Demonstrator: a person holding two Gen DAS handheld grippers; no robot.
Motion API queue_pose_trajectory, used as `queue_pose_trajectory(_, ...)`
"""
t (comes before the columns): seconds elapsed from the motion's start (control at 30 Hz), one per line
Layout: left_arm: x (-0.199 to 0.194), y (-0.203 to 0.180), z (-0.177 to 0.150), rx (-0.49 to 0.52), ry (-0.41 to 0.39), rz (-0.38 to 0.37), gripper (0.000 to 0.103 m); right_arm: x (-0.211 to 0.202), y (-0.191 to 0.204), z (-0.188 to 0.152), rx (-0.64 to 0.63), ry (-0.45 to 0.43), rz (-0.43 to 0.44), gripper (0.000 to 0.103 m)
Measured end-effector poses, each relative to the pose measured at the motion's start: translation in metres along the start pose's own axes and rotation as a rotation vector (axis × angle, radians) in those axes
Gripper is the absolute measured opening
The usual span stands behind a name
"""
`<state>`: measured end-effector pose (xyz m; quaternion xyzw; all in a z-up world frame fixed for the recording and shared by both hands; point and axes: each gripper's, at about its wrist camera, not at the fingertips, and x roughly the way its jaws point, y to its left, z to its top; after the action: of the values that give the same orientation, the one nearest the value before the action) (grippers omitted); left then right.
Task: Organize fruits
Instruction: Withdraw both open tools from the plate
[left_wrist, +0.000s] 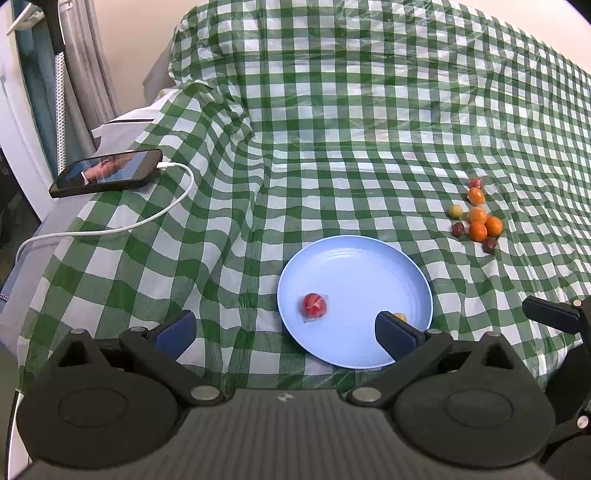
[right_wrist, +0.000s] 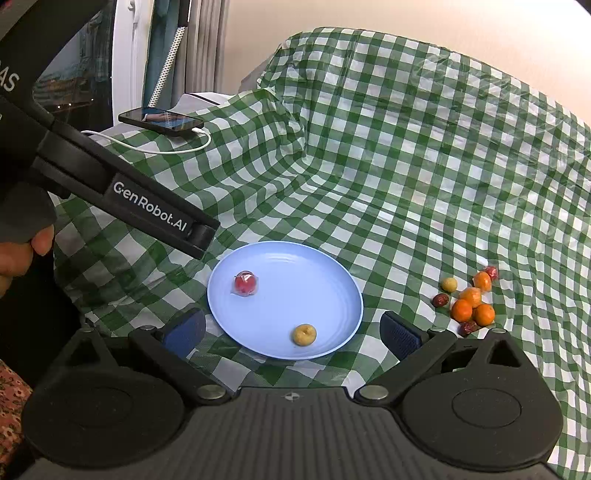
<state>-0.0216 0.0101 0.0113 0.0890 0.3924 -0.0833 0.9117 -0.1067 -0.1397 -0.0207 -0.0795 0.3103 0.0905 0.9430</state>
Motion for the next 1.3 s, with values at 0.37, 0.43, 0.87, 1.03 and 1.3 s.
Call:
queue_pose_trajectory(0.37, 0.006, 0.001, 0.000, 0.003, 0.017, 0.002, 0.103, 0.004, 0.000, 0.000, 0.011, 0.019, 0.008, 0.100)
queue_pose_trajectory(0.43, 0.007, 0.001, 0.000, 0.004, 0.020, 0.004, 0.103, 0.004, -0.001, 0.000, 0.013, 0.022, 0.010, 0.100)
queue_pose_trajectory(0.87, 0.015, -0.001, 0.002, 0.013, 0.041, 0.010, 0.103, 0.013, -0.007, 0.000, 0.045, 0.041, 0.014, 0.100)
queue_pose_trajectory(1.03, 0.019, -0.005, 0.005, 0.024, 0.053, 0.014, 0.103, 0.019, -0.018, -0.002, 0.097, 0.048, -0.007, 0.100)
queue_pose_trajectory(1.3, 0.032, -0.022, 0.015, 0.051, 0.080, 0.006, 0.103, 0.030, -0.048, -0.012, 0.191, 0.061, -0.068, 0.100)
